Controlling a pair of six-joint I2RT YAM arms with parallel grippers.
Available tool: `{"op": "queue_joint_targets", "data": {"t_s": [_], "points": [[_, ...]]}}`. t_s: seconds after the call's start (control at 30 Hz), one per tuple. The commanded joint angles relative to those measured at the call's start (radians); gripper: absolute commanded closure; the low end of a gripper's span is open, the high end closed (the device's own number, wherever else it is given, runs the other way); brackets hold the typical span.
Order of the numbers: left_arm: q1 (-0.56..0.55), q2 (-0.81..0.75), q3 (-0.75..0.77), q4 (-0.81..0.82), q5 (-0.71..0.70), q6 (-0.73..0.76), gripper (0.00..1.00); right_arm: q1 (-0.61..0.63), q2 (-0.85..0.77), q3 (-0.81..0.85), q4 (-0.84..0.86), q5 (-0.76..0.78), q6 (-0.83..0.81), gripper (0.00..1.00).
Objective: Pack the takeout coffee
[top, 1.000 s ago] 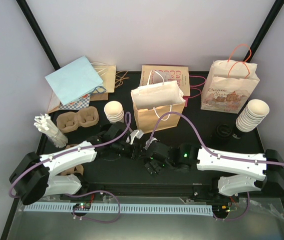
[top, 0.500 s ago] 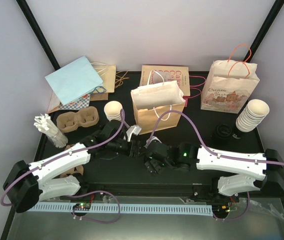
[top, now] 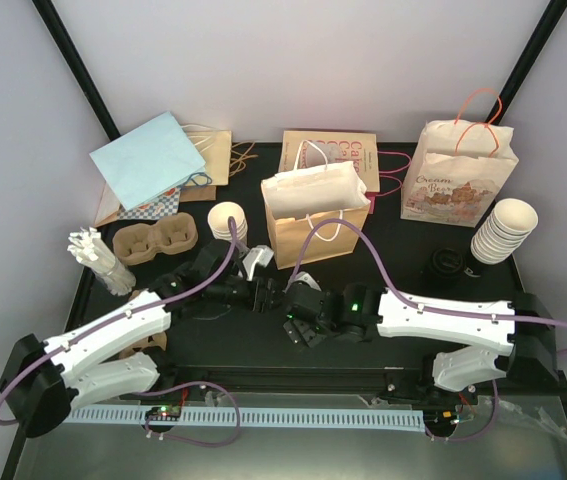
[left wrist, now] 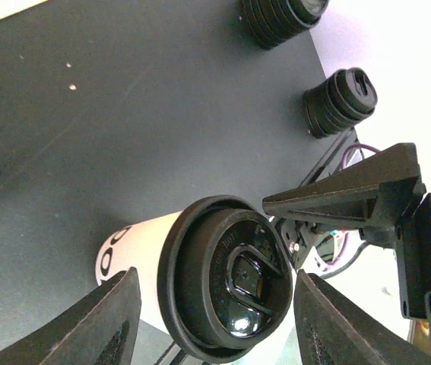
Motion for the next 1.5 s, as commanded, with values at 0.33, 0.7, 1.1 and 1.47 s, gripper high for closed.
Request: {"op": "queue_joint_targets", "data": {"t_s": [0.33, 0.7, 1.1, 1.47], "points": [[0.038, -0.073, -0.017, -0.032, -0.047, -0.010, 0.43, 0.008, 0.036, 0.047, -0.052, 0.057, 0.066, 0.12], [0.040, -0.073, -0.019, -0.039, -0.046, -0.004, 0.43, 0.007, 0.057, 0.054, -0.055, 0.052, 0.065, 0.13], [0.045, -0.077, -0.019, -0.051, -0.054, 0.004, 0.43, 0.008, 0.088, 0.058, -0.069, 0.052, 0.062, 0.19], [0.047, -0.078, -0.019, -0.059, -0.055, 0.008, 0.43, 0.008, 0.076, 0.067, -0.078, 0.060, 0.057, 0.26]]}}
